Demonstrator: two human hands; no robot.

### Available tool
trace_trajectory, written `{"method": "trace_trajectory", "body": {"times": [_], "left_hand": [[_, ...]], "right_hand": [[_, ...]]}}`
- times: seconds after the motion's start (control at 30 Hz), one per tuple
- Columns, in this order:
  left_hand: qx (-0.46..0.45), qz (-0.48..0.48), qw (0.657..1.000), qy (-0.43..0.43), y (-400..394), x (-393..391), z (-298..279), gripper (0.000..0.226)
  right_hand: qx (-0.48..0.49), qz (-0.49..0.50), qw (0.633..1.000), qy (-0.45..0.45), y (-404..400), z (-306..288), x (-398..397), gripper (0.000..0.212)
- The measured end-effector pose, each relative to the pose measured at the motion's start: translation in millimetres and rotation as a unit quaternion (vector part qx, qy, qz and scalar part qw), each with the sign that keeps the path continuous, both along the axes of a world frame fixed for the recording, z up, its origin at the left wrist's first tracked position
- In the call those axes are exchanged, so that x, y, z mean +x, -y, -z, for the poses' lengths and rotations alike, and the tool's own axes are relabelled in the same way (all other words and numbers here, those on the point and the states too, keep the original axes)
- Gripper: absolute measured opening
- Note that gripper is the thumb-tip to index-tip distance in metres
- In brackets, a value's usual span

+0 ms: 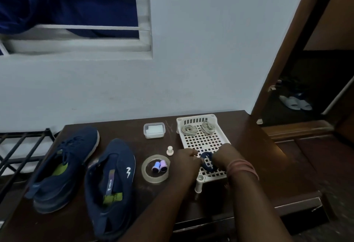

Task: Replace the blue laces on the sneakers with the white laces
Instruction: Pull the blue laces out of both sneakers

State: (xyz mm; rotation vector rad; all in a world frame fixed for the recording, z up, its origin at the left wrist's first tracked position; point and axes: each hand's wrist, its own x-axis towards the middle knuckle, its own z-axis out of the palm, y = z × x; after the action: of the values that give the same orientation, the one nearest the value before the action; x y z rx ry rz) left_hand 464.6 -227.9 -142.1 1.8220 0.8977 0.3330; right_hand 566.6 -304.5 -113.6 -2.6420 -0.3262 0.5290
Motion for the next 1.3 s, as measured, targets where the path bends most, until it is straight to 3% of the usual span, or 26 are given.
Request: {"method": "trace_trajectory", "body": {"times": [0.1,0.33,0.97,1.1,1.3], "left_hand": [[0.040,0.003,0.999,-0.018,2,2,5,0.027],[0.073,0.020,0.996,-0.039,1,1,8,0.025],[0.024,0.013,0.999,-0.036,-13,-14,6,0.027],[0.006,0.011,1.000,-0.014,-18,-20,-2,0.029],[-0.068,-0.076,0.993,0.058,-64,-51,-31,0.023]], "right_hand": [[-0.023,-0.011,0.999,0.026,-1,4,2,0.036],[-0.069,-0.018,0.996,0.046,-4,11,8,0.026],[-0.098,-0.045,0.994,0.034,-15,15,-9,0.023],[-0.075,-0.025,0.993,0.083,-30,7,-28,0.028],[0.094,-0.131,0.985,0.062,-87,-11,-82,0.020]]}}
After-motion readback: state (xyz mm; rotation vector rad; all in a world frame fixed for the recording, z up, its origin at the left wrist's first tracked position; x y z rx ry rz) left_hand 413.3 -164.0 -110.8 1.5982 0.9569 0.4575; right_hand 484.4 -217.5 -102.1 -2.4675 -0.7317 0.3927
